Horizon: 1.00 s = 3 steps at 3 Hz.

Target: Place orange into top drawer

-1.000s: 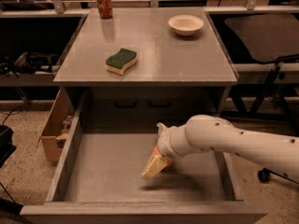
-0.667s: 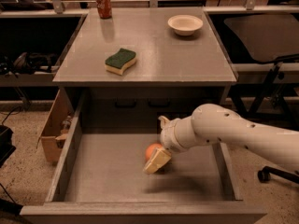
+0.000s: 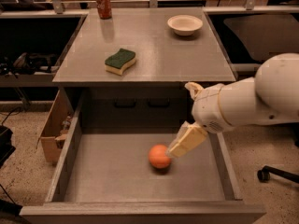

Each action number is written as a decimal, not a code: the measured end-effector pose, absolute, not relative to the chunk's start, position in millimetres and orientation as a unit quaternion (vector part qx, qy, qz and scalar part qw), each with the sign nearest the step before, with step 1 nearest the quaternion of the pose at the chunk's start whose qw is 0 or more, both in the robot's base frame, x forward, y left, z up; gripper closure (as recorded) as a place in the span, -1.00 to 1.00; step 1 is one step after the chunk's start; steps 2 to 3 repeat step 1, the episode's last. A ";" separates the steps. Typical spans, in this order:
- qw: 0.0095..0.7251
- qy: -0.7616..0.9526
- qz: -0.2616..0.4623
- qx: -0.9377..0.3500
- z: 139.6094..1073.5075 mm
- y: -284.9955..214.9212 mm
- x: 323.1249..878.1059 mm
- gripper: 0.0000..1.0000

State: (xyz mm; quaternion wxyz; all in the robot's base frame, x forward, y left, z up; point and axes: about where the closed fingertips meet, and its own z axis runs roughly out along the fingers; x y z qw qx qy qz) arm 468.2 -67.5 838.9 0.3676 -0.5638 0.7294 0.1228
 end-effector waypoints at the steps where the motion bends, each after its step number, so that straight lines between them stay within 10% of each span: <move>1: 0.417 0.737 0.094 -0.524 919.5 -114.5 435.6 -1.00; 3: 0.417 0.737 0.094 -0.524 919.5 -114.5 435.6 -1.00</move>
Offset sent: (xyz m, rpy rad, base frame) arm 0.0000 0.0000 0.0000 0.0000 0.0000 0.0000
